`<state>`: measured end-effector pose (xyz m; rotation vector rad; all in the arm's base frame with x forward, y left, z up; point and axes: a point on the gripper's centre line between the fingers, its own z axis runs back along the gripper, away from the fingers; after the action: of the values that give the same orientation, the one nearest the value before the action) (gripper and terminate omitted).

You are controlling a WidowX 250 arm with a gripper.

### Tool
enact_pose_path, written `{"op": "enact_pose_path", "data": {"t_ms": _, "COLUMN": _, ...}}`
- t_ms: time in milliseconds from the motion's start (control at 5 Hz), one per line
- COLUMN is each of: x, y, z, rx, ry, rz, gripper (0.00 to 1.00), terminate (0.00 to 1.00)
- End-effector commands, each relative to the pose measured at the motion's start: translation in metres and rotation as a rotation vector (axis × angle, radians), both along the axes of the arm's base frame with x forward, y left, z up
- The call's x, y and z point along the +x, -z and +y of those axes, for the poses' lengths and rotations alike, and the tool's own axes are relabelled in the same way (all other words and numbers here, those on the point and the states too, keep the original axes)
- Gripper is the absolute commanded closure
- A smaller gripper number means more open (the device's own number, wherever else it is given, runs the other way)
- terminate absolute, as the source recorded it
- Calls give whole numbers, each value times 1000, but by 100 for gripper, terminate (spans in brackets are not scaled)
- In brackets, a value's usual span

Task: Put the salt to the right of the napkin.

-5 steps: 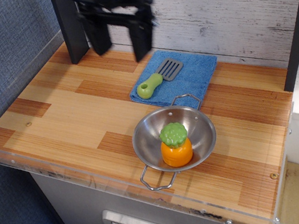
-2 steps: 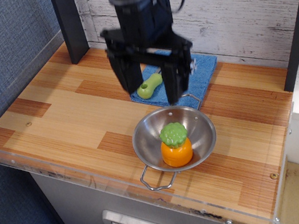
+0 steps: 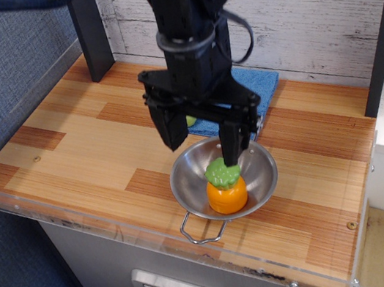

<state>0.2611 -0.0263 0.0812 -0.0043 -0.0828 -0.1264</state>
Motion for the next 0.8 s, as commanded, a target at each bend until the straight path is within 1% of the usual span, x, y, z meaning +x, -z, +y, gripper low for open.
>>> {"op": "enact_pose_path", "data": {"t_ms": 0, "x": 5, "y": 11, "z": -5, "rx": 2, "ry": 1, "rz": -16, "gripper": 0, "terminate": 0}}
{"op": "enact_pose_path", "data": {"t_ms": 200, "x": 6, "y": 21, "z": -5, "rx": -31, "ry": -3, "rz": 4, "gripper": 0, "terminate": 0}}
{"op": "enact_pose_path", "data": {"t_ms": 600, "x": 5, "y": 30, "z": -6, "rx": -44, "ry": -11, "rz": 31, "gripper": 0, "terminate": 0}}
